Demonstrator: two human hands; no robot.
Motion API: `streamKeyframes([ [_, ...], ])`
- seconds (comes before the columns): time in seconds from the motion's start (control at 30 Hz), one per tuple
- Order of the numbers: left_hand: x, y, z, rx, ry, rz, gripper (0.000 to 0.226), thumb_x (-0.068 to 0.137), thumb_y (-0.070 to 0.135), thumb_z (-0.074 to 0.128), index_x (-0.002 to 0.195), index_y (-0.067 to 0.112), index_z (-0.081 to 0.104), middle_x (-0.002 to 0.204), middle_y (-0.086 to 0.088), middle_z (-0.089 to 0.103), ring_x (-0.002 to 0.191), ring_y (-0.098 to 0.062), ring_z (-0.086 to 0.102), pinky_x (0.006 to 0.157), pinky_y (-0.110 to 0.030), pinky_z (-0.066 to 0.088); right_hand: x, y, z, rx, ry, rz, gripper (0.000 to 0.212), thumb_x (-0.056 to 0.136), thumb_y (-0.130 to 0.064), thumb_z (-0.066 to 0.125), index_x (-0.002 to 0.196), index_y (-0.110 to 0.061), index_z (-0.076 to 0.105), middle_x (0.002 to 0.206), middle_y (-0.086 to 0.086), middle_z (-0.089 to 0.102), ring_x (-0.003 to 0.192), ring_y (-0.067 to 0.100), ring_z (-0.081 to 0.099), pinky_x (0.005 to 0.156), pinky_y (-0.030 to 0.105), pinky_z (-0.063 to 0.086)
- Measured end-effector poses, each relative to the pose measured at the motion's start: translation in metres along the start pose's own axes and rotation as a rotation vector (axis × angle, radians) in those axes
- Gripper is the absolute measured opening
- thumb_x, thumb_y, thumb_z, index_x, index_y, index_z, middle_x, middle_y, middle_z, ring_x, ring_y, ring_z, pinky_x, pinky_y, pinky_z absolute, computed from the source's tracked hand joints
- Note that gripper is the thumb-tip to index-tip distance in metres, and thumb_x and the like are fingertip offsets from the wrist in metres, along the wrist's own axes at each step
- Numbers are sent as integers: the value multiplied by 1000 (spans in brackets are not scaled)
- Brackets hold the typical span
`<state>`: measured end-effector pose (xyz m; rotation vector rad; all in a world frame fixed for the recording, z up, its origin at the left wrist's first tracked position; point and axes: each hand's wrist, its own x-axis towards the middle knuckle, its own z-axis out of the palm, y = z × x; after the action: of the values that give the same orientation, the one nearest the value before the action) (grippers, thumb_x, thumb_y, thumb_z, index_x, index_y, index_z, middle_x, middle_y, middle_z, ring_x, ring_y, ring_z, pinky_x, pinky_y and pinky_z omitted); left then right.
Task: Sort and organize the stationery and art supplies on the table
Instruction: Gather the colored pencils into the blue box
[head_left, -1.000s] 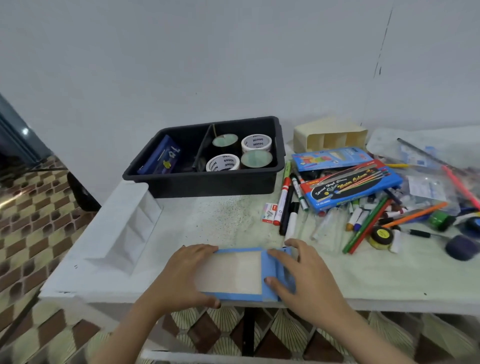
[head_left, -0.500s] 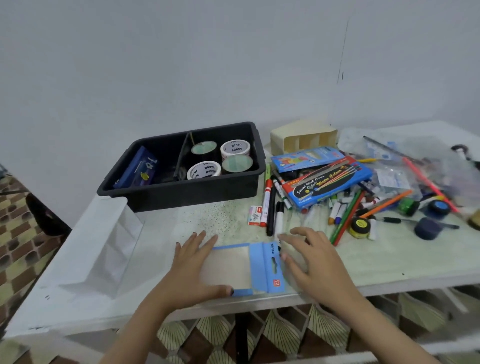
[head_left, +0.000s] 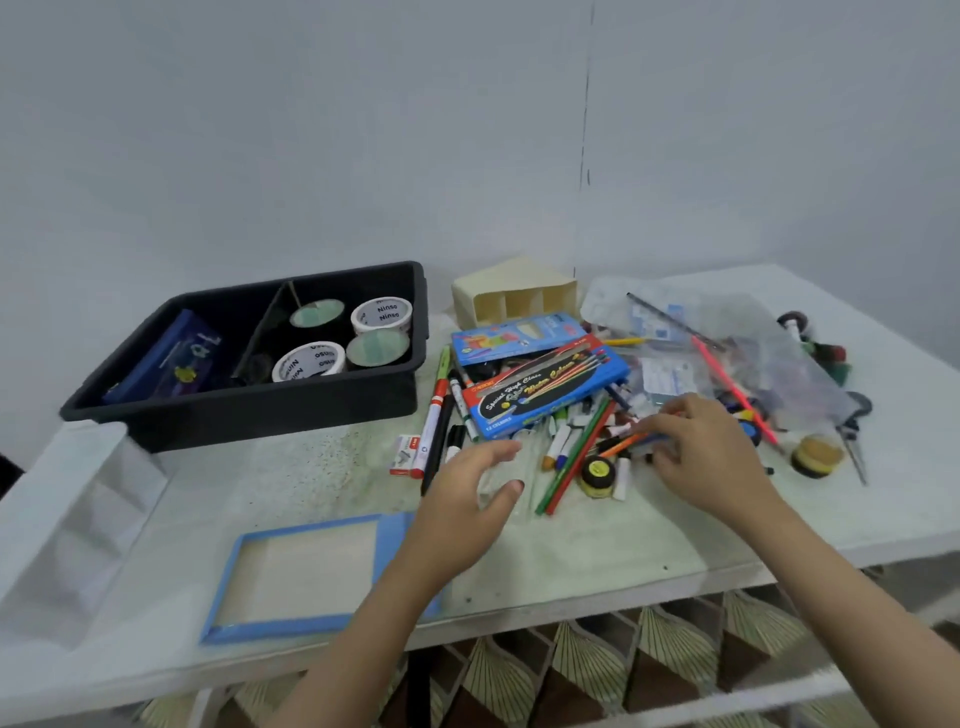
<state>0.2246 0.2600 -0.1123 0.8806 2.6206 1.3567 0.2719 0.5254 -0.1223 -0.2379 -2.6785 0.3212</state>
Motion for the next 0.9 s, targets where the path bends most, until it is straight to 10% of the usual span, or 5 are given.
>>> streamKeyframes([
  [0.23, 17, 20, 35, -68, 36, -59, 31, 91, 19, 58, 113, 40, 52, 115, 19, 59, 107, 9, 52, 87, -6, 38, 27, -1, -5, 109, 83, 130, 34, 76, -49, 69, 77, -15, 63, 71, 0, 54, 69, 20, 51, 59, 30, 31],
  [0.4, 24, 26, 47, -101, 87, -91, 29, 92, 17, 58, 119, 27, 58, 114, 18, 61, 106, 10, 53, 86, -2, 39, 38, -1, -4, 93, 67, 113, 17, 83, -29, 67, 76, -14, 72, 79, 0, 53, 80, 22, 52, 68, 30, 29],
  [0.67, 42, 44, 62, -267, 245, -113, 27, 96, 11, 49, 117, 24, 58, 114, 14, 62, 104, 4, 57, 93, -16, 45, 47, 14, -59, 567, 612, 2, 7, 88, -16, 56, 86, -10, 60, 85, 4, 57, 77, 14, 51, 73, 15, 39],
  [0.9, 61, 77, 68, -534, 50, 3, 39, 88, 24, 47, 123, 11, 56, 119, 2, 63, 112, -2, 58, 87, -10, 43, 57, -12, -88, 932, 199, 3, 13, 90, -10, 59, 83, -21, 56, 66, 5, 68, 56, 3, 53, 55, 10, 37],
])
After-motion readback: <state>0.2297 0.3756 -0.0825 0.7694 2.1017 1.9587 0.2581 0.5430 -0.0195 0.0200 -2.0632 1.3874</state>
